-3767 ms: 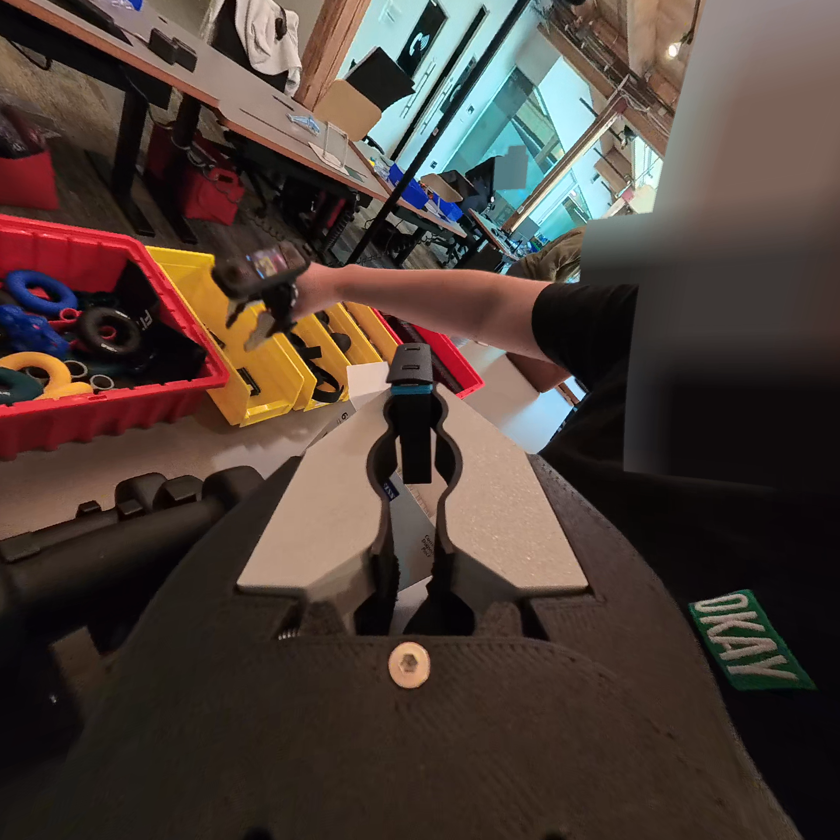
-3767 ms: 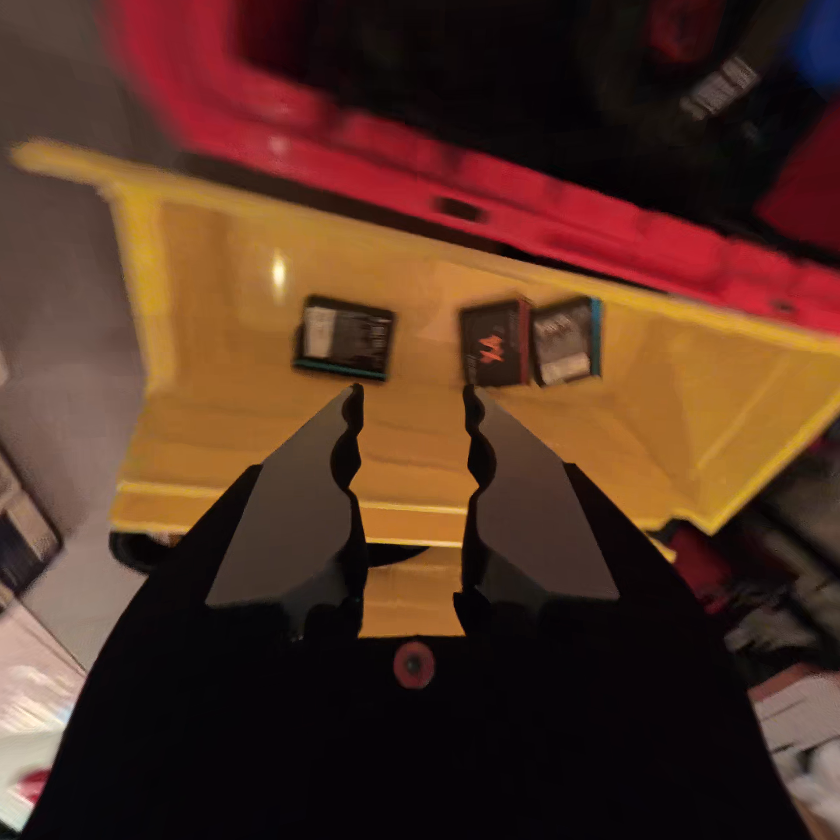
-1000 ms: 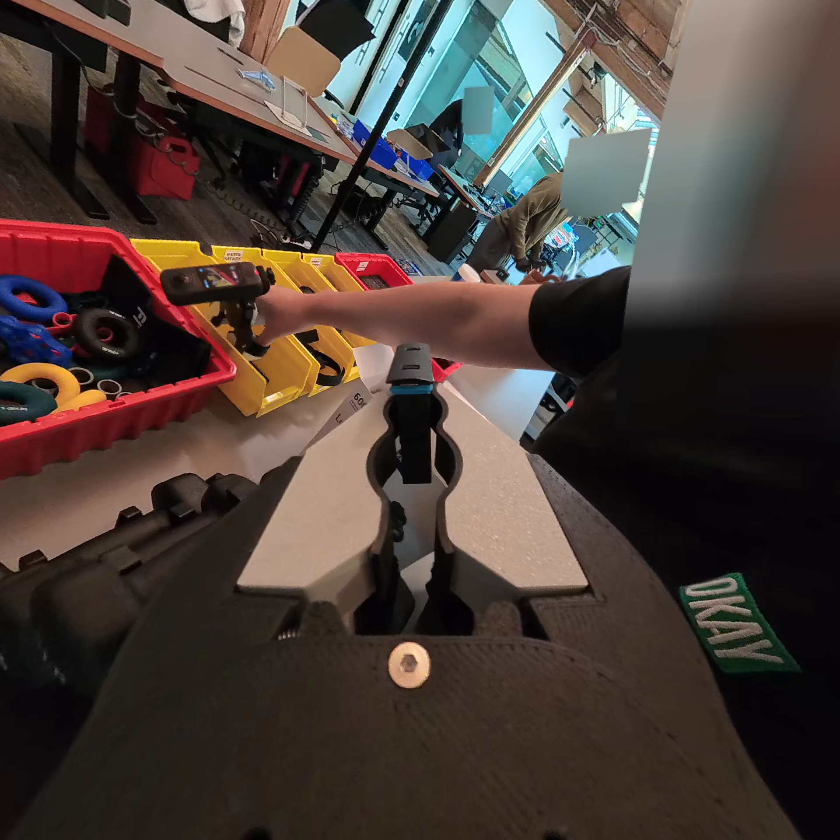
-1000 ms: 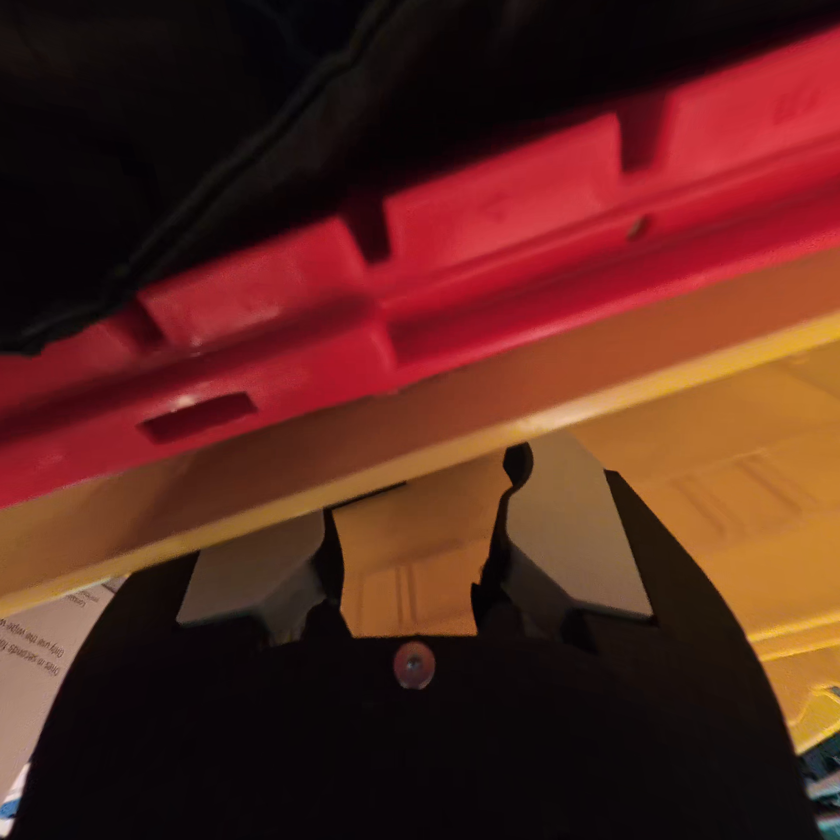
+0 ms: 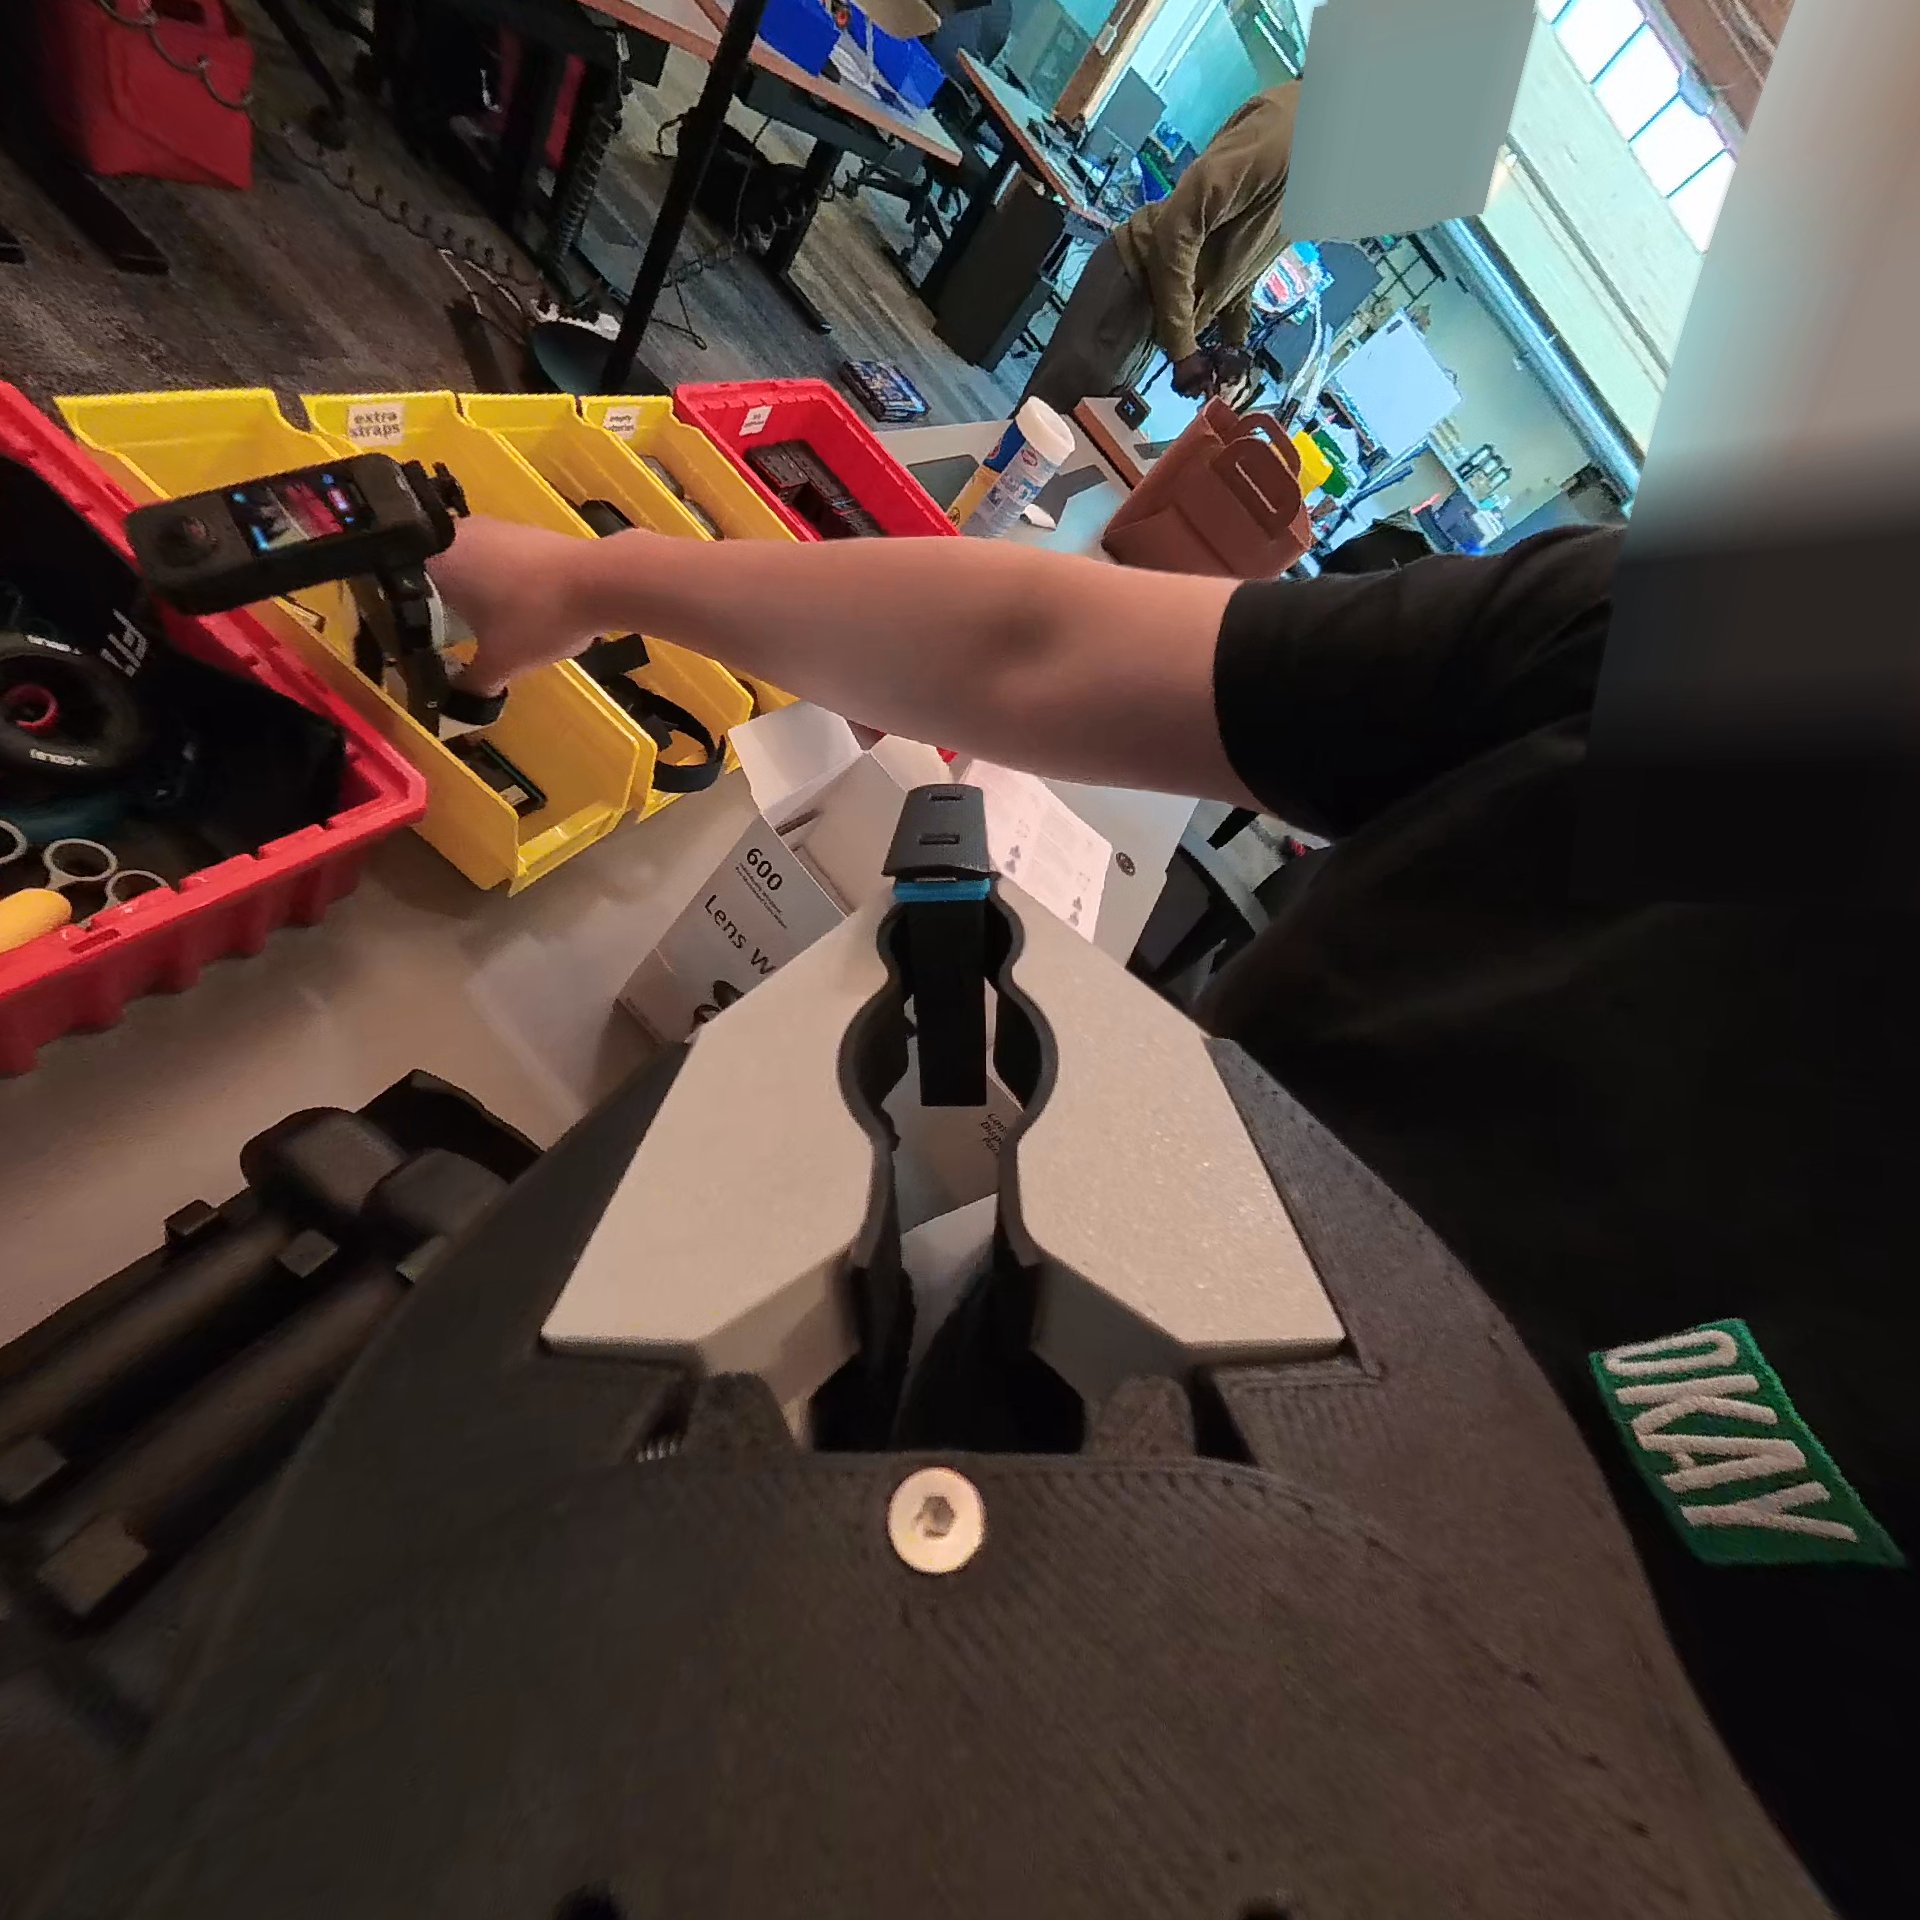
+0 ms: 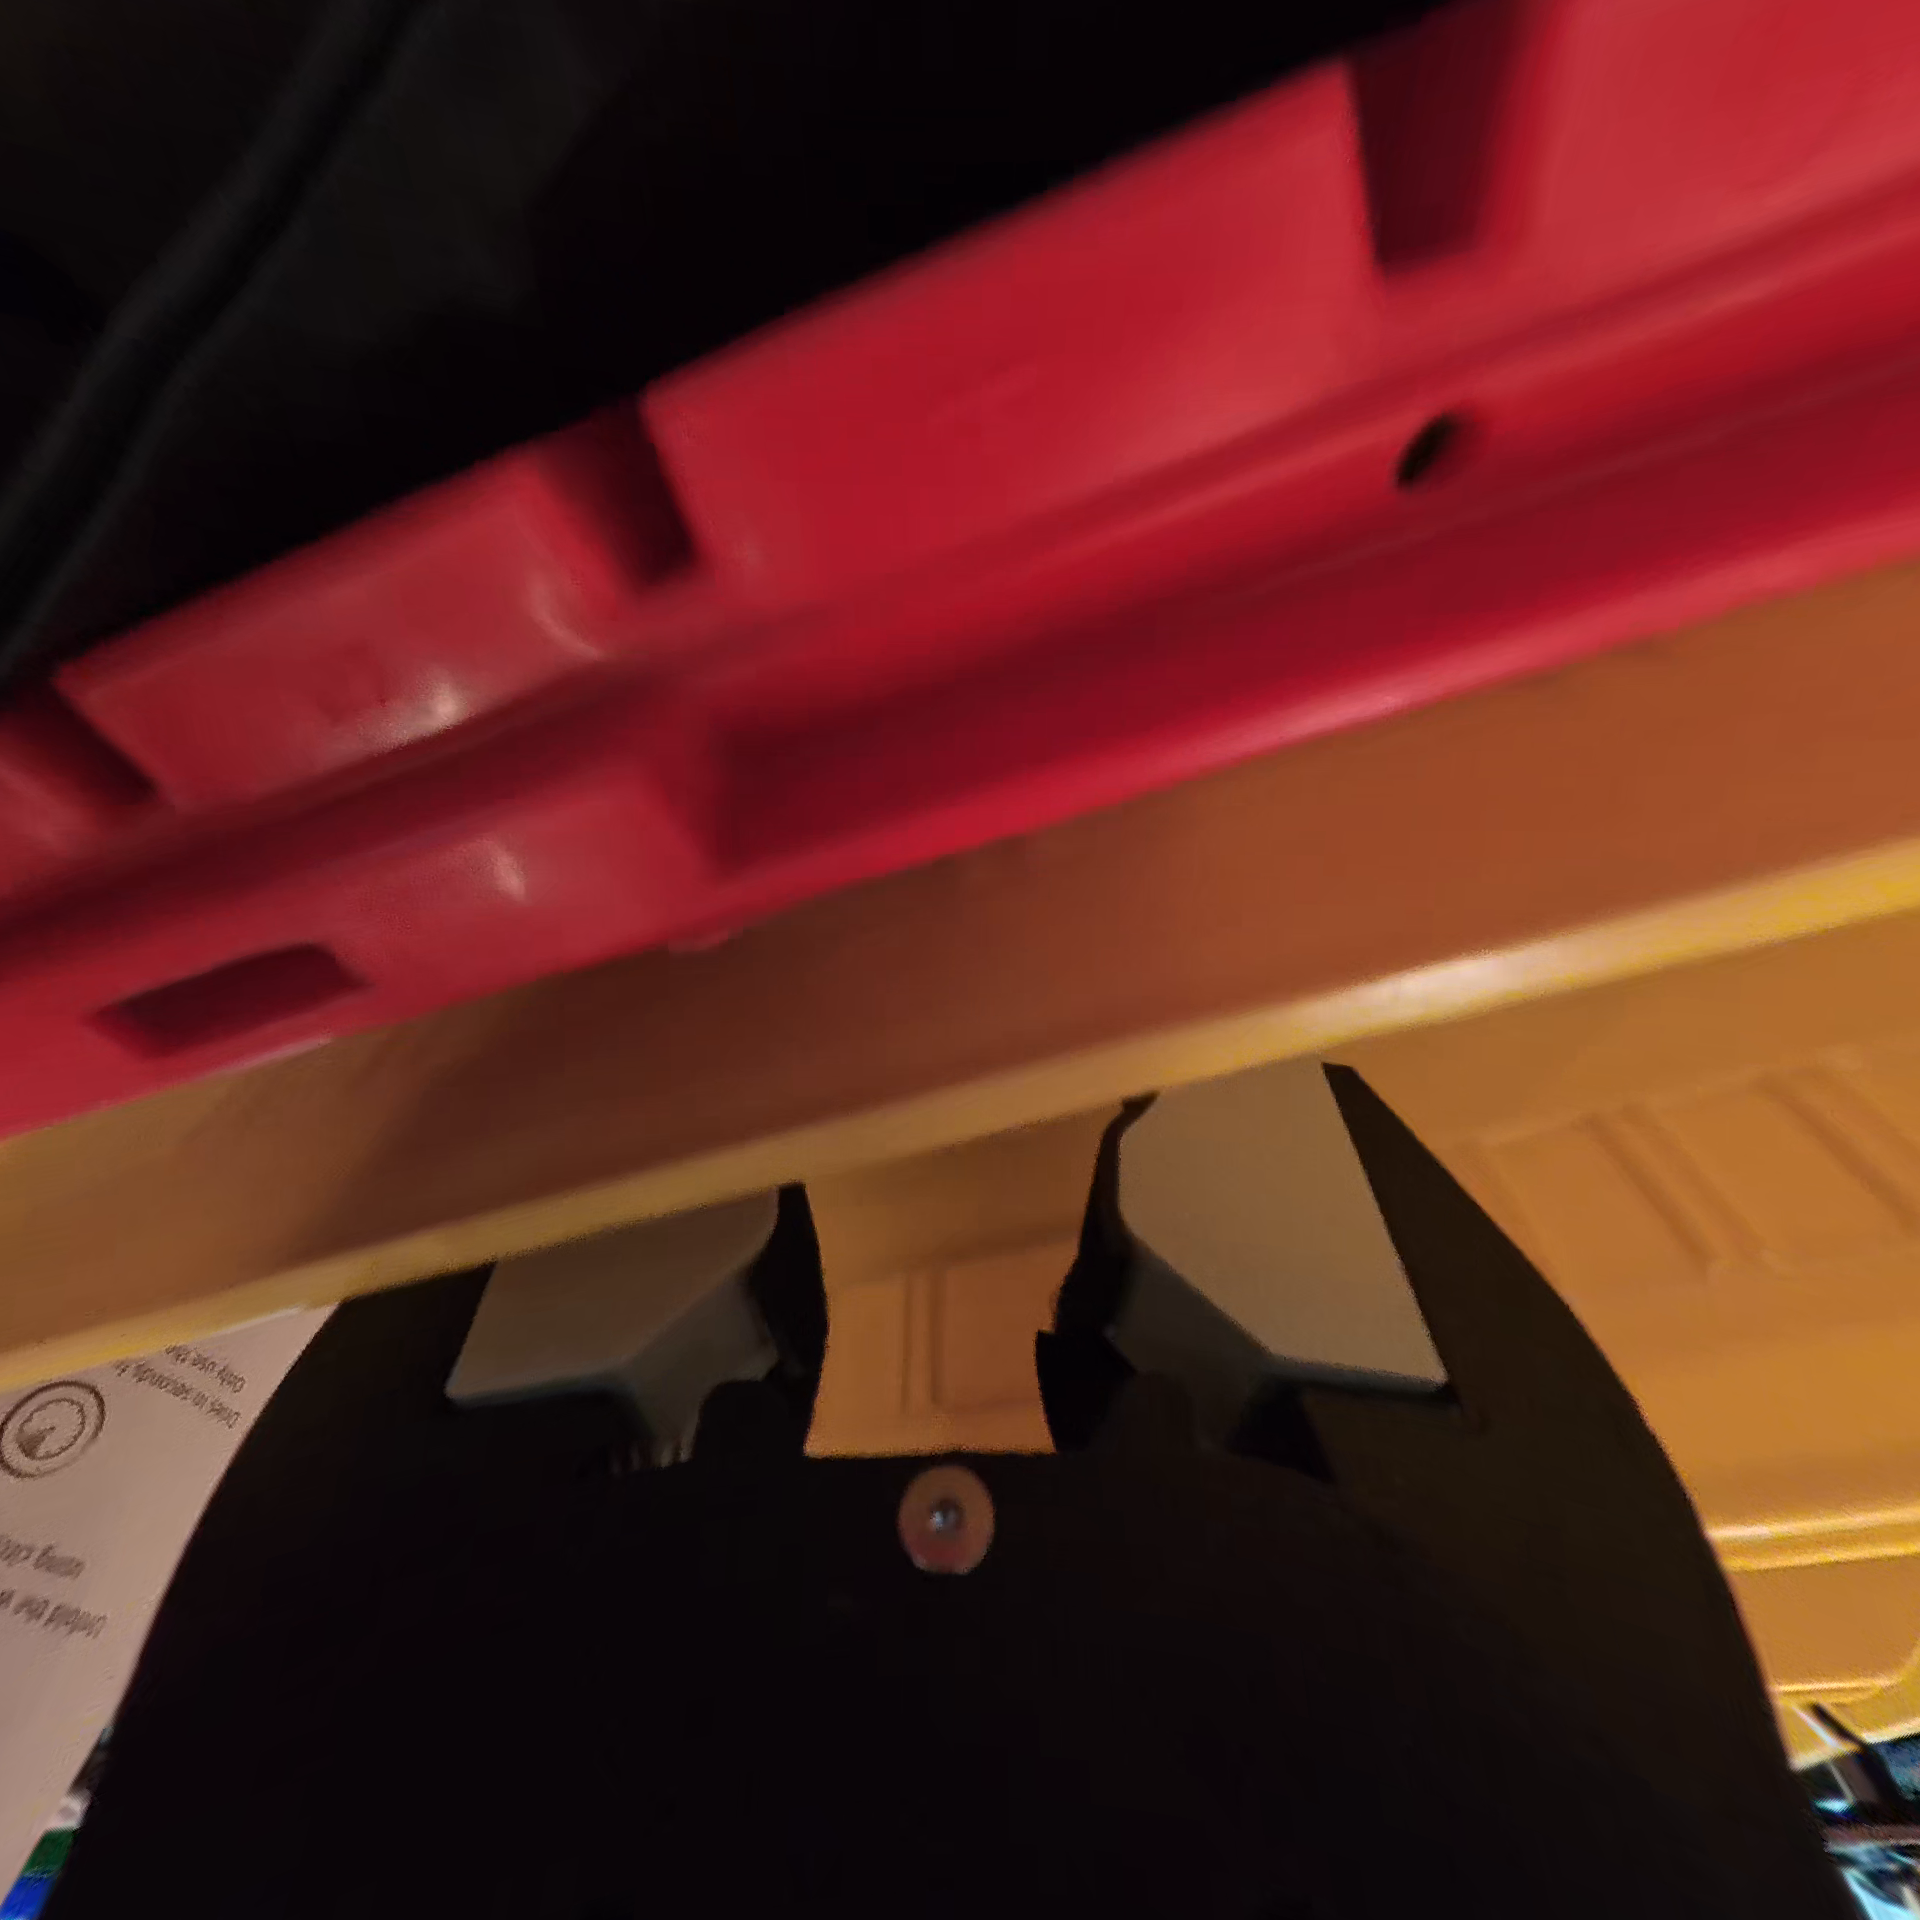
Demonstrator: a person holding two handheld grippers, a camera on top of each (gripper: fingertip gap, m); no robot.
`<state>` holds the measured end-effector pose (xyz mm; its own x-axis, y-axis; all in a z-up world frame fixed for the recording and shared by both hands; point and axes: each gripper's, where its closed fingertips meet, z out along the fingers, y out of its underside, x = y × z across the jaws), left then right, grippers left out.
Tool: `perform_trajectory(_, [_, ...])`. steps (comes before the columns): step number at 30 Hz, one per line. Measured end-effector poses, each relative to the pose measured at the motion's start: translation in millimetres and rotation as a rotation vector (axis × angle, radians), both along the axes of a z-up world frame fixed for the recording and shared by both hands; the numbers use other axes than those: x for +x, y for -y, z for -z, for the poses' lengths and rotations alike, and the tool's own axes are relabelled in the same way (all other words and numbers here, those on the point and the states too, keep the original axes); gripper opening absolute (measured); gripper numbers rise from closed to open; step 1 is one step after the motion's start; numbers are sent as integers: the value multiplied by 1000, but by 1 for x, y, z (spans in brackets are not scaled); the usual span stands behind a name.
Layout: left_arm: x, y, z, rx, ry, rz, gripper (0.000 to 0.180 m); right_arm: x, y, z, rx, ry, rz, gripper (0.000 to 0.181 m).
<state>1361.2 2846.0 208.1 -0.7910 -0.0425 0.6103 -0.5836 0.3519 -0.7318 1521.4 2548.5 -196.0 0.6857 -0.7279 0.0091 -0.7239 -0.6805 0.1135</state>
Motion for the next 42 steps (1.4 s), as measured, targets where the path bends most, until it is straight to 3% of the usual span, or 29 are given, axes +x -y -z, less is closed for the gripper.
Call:
perform_trajectory(1, [0, 0, 0, 2, 8, -4, 8, 0, 0, -2, -1, 11, 1, 56])
perform_trajectory(8, [0, 16, -11, -33, 49, 41, 8, 16, -13, -70, 33, 208, -57, 56])
perform_trajectory(22, [-60, 123, -42, -138, 128, 290, 8, -138, 2, -344, 360, 1012, 297, 56])
perform_trajectory(28, [-155, 185, -61, -183, 144, 373, 8, -314, 53, -399, 274, 1220, 448, 56])
perform_trajectory(31, [-216, 225, -66, -208, 149, 392, 8, -401, 70, -409, 262, 1272, 497, 56])
perform_trajectory(32, [-236, 239, -68, -219, 141, 393, 8, -428, 77, -410, 263, 1282, 533, 38])
perform_trajectory(33, [-256, 253, -69, -235, 128, 394, 8, -453, 74, -417, 317, 1319, 507, 0])
perform_trajectory(36, [-312, 295, -67, -281, 72, 424, 8, -516, 100, -434, 328, 1462, 596, 0])
perform_trajectory(37, [-327, 309, -63, -280, 57, 431, 8, -526, 114, -414, 293, 1439, 589, 0])
perform_trajectory(39, [-351, 339, -43, -238, 58, 437, 8, -551, 167, -321, 195, 1222, 709, 0])
perform_trajectory(42, [-387, 362, -19, -193, -21, 476, 8, -634, 245, -240, 152, 1197, 907, 0])
